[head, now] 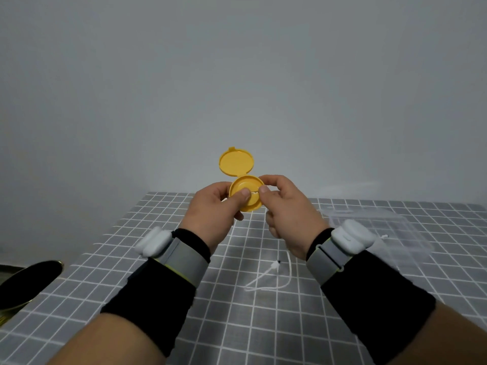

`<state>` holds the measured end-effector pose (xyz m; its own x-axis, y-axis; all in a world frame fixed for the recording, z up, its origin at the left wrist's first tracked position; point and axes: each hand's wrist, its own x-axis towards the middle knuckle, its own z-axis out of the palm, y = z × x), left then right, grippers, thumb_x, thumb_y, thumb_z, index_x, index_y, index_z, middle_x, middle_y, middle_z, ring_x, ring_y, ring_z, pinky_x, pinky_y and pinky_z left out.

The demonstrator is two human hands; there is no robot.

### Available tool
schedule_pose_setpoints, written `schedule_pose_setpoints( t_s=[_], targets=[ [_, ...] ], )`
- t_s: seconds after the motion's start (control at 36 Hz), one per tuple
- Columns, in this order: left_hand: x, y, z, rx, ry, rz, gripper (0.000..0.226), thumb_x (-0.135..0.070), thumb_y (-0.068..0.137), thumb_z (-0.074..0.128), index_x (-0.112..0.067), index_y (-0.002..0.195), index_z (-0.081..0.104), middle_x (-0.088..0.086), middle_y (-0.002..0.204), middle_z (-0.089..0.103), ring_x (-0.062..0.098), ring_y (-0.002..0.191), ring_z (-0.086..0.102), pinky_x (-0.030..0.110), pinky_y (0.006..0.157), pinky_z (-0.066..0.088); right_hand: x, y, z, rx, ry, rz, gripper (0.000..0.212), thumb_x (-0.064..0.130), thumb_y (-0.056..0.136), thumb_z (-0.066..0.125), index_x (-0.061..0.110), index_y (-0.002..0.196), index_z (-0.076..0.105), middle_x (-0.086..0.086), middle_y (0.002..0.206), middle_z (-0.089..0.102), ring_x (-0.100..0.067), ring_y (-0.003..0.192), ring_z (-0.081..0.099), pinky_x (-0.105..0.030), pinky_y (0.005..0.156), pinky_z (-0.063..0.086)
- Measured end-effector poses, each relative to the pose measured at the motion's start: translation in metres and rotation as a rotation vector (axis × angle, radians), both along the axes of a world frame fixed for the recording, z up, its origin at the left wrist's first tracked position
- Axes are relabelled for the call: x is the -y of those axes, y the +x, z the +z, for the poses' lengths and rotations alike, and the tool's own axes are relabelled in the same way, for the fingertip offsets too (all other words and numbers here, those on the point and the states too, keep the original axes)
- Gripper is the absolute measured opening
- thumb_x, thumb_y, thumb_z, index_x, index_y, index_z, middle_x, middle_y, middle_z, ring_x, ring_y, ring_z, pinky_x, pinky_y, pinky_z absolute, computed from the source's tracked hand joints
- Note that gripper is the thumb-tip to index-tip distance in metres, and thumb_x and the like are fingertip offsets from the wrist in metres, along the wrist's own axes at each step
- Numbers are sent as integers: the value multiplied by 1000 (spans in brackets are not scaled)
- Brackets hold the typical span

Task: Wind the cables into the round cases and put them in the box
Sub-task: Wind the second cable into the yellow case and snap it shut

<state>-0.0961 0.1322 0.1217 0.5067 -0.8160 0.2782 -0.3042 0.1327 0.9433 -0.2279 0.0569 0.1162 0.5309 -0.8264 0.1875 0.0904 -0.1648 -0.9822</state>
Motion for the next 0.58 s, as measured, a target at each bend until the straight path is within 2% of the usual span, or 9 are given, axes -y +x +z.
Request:
schedule_pose_setpoints(
  t_s=[0.08, 0.17, 0.31, 0.42, 0.47, 0.53, 0.58],
  targets=[
    [2, -6, -4, -87, -24, 0, 17, -25, 92, 67, -9, 92, 71, 5, 68, 65, 16, 59, 58, 34, 62, 46, -5, 3, -3, 69, 68, -6, 18, 27, 103, 50, 18, 118, 53, 3, 72, 50, -9, 40, 35, -23, 41, 29],
    [5, -14, -6, -177, -47, 12, 15, -21, 93, 66, -6, 93, 70, 1, 68, 65, 15, 58, 57, 31, 58, 44, -4, 8, -10, 81, 24, -46, 17, 31, 102, 52, 17, 111, 56, 6, 73, 53, -6, 48, 40, -25, 48, 32],
    [6, -16, -7, -245, -34, 5, 18, -21, 94, 65, -4, 97, 71, 4, 74, 68, 14, 59, 58, 31, 60, 45, -2, 9, -13, 14, -93, -97, 42, 62, 74, 57, 29, 100, 60, 8, 84, 62, -5, 66, 50, -28, 63, 37],
    [4, -14, -5, -218, -10, 3, 18, -25, 93, 67, -8, 98, 71, 1, 76, 71, 14, 62, 61, 32, 64, 46, 0, 4, -9, -42, -178, -121, 30, 51, 84, 60, 28, 103, 63, 3, 99, 69, -7, 72, 56, -31, 67, 42],
    [4, -13, -4, -199, 12, 3, 17, -27, 93, 67, -11, 98, 71, -1, 77, 72, 13, 63, 62, 31, 64, 47, 2, 2, -8, -78, -221, -159, 24, 43, 91, 63, 24, 105, 64, 3, 101, 69, -11, 85, 62, -33, 76, 50],
    [3, -12, -2, -153, 46, 3, 17, -29, 92, 67, -13, 96, 72, -1, 80, 72, 12, 65, 62, 26, 63, 46, 3, 1, -6, -119, -247, -196, 21, 35, 94, 64, 19, 107, 65, 3, 103, 69, -13, 96, 64, -33, 87, 52],
    [3, -10, 1, -112, 96, 0, 16, -30, 92, 67, -14, 93, 72, -1, 82, 73, 12, 69, 62, 20, 60, 45, 4, 1, -5, -152, -249, -207, 19, 34, 94, 64, 18, 106, 66, 2, 102, 69, -14, 96, 65, -35, 89, 53]
  ],
)
